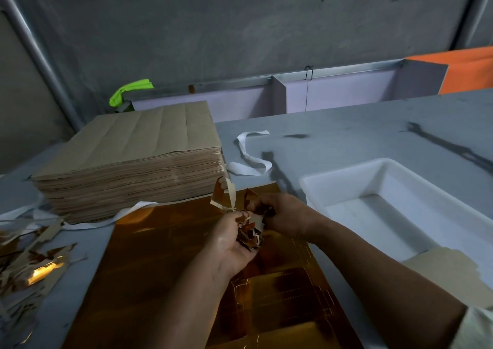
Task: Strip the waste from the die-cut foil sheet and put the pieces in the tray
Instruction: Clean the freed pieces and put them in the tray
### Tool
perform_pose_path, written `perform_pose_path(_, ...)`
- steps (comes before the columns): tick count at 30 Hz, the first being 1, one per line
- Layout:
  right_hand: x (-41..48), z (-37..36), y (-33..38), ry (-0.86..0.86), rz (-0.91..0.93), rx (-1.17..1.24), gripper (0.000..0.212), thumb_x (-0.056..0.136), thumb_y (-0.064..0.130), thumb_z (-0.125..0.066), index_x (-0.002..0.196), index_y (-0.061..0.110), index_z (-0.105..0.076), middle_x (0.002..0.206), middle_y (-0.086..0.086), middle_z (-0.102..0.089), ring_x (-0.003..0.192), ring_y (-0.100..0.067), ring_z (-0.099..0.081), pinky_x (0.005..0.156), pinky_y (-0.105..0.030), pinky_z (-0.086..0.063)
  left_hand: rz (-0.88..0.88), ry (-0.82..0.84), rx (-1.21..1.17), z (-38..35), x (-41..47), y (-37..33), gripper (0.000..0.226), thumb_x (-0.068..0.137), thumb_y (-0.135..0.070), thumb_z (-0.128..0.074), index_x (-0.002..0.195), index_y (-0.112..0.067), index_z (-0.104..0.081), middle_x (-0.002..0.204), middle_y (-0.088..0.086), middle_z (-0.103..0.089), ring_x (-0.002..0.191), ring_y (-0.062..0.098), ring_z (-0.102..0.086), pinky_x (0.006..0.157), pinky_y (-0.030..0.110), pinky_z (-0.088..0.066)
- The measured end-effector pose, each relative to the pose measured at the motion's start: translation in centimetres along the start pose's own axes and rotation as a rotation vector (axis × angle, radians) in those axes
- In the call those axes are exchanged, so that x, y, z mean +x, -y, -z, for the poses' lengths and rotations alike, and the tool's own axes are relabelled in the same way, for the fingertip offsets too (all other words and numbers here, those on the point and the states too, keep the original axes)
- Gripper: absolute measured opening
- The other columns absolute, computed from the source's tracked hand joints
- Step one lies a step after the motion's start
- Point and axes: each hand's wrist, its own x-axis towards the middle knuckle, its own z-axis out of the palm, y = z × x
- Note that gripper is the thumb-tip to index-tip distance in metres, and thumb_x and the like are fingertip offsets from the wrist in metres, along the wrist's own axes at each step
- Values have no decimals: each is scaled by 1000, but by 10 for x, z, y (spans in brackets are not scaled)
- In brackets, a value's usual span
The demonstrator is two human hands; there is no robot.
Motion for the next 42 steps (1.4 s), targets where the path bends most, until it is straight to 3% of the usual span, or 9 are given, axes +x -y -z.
perform_pose_path(5,-3,0,5,59,33,5,39,86,-2,-65,117,20,-67,112,-2,-69,105,-14,-66,92,-34,-57,-10,9,39,2,1,0,17,89,-10,-62,105,-5,-64,76,12,-73,75,23,-65,55,31,-49)
perform_pose_path(9,-6,1,6,129,17,-16,43,87,-6,-59,117,23,-67,112,2,-68,106,-11,-63,92,-28,-54,-60,-56,114,5,5,1,12,87,0,-60,96,-6,-65,66,9,-72,70,23,-65,51,29,-49)
perform_pose_path(14,-6,0,9,112,-61,344,50,84,-8,-63,125,17,-53,115,-10,-65,101,-21,-68,85,-35,-59,-139,-161,216,12,13,5,17,89,2,-58,100,-6,-68,90,13,-72,77,25,-67,59,30,-49)
perform_pose_path(17,-7,2,10,67,-136,535,52,89,4,-66,131,27,-46,117,-11,-64,97,-25,-70,76,-34,-61,-233,-162,432,11,13,11,19,91,-4,-57,104,-14,-67,90,6,-71,83,20,-64,64,30,-46)
perform_pose_path(20,-8,3,9,96,-99,407,44,88,32,-72,126,29,-49,113,-7,-65,99,-24,-67,71,-31,-56,-358,-69,755,6,9,16,23,93,-5,-53,107,-21,-63,90,0,-68,83,13,-62,63,25,-44)
perform_pose_path(25,-9,5,10,171,-150,366,53,74,55,-75,116,29,-56,99,1,-66,90,-17,-63,63,-27,-48,-464,-155,1210,-1,8,23,13,100,-16,-48,106,-23,-57,84,-3,-58,65,9,-55,50,19,-38)
perform_pose_path(30,-11,4,8,260,-216,349,53,78,52,-72,112,13,-64,98,-7,-67,89,-20,-61,66,-27,-47,-531,-172,1394,1,3,26,19,99,-20,-52,114,-27,-60,95,-4,-61,76,10,-61,52,18,-40)
perform_pose_path(35,-6,5,2,110,-183,424,27,86,19,-75,109,7,-67,95,-8,-71,86,-18,-69,71,-27,-55,-359,-84,1165,5,1,20,8,93,-17,-58,97,-24,-61,91,0,-63,77,13,-59,60,26,-45)
perform_pose_path(42,2,11,-3,-67,-245,649,13,84,10,-75,92,6,-65,78,-7,-71,77,-22,-70,67,-29,-56,-249,96,412,15,-5,12,41,86,-5,-69,121,-18,-52,114,10,-64,91,22,-72,69,34,-59)
